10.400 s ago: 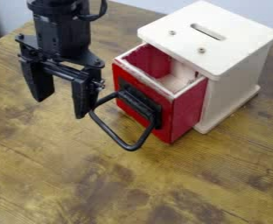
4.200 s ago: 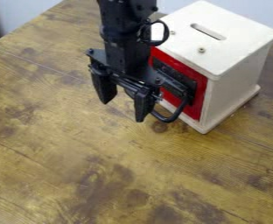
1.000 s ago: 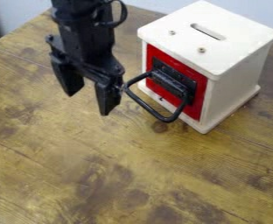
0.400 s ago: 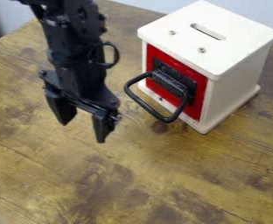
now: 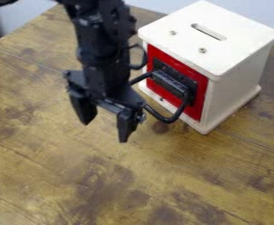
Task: Close the drawer
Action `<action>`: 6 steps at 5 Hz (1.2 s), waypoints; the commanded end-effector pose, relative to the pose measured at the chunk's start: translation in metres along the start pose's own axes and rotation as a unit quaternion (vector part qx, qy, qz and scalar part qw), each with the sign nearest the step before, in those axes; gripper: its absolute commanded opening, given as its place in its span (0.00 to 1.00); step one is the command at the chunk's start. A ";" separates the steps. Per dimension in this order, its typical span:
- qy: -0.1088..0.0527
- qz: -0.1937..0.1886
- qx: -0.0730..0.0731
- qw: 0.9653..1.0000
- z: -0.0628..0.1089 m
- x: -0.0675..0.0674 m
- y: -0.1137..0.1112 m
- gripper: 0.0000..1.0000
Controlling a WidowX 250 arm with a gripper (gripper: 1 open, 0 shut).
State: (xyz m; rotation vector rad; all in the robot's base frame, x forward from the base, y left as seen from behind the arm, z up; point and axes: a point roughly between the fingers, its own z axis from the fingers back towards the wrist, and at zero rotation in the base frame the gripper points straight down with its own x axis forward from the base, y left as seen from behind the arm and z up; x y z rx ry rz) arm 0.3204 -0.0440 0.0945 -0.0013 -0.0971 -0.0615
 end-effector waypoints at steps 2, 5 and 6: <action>-0.031 0.006 -0.001 1.000 0.023 0.013 0.034 1.00; -0.037 -0.025 -0.002 0.999 0.027 -0.009 0.017 1.00; -0.038 -0.031 -0.001 0.999 0.020 -0.011 0.017 1.00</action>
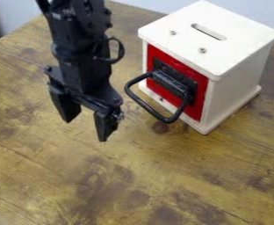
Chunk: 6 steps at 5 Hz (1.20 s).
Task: Close the drawer
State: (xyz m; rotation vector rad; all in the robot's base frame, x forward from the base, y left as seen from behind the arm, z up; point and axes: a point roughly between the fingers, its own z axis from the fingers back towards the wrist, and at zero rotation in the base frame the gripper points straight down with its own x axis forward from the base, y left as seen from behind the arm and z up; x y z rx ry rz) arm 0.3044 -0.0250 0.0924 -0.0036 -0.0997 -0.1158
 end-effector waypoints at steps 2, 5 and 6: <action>-0.033 -0.006 -0.002 0.999 0.023 0.002 0.002 1.00; -0.044 -0.035 -0.001 0.998 0.039 0.012 0.005 1.00; -0.047 -0.057 -0.004 0.997 0.054 0.015 0.002 1.00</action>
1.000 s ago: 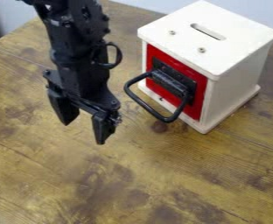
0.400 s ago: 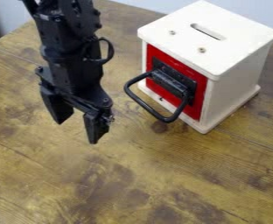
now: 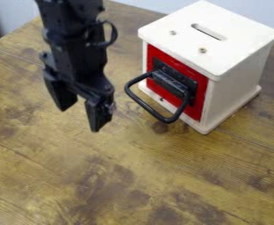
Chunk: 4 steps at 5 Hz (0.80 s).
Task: Close the drawer
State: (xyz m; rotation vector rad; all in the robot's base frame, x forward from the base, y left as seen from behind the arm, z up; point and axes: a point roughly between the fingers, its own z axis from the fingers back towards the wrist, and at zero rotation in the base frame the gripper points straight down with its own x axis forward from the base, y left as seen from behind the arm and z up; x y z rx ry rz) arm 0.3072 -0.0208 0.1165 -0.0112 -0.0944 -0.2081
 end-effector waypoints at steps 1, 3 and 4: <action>-0.052 -0.028 0.003 0.998 0.045 0.008 -0.008 1.00; -0.049 -0.011 0.006 0.999 0.048 0.001 -0.006 1.00; -0.037 -0.003 0.003 0.999 0.037 -0.002 -0.009 1.00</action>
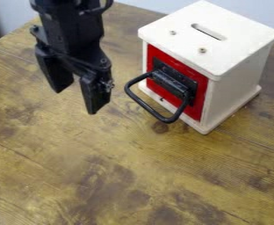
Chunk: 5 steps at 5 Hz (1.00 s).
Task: Close the drawer
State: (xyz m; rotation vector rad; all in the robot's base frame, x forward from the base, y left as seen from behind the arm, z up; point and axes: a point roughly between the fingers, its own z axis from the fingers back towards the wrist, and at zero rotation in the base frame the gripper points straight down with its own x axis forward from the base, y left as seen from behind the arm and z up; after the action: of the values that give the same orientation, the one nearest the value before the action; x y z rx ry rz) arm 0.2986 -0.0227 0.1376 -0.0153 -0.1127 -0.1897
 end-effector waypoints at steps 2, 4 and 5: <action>-0.021 -0.005 0.007 1.000 0.003 -0.010 -0.011 1.00; -0.026 0.040 0.012 0.999 -0.002 -0.005 0.020 1.00; -0.018 0.069 0.012 0.997 -0.001 0.000 0.029 1.00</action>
State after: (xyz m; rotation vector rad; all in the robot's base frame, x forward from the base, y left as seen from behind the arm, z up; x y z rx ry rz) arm 0.2961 -0.0029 0.1209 -0.0062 -0.0955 -0.0849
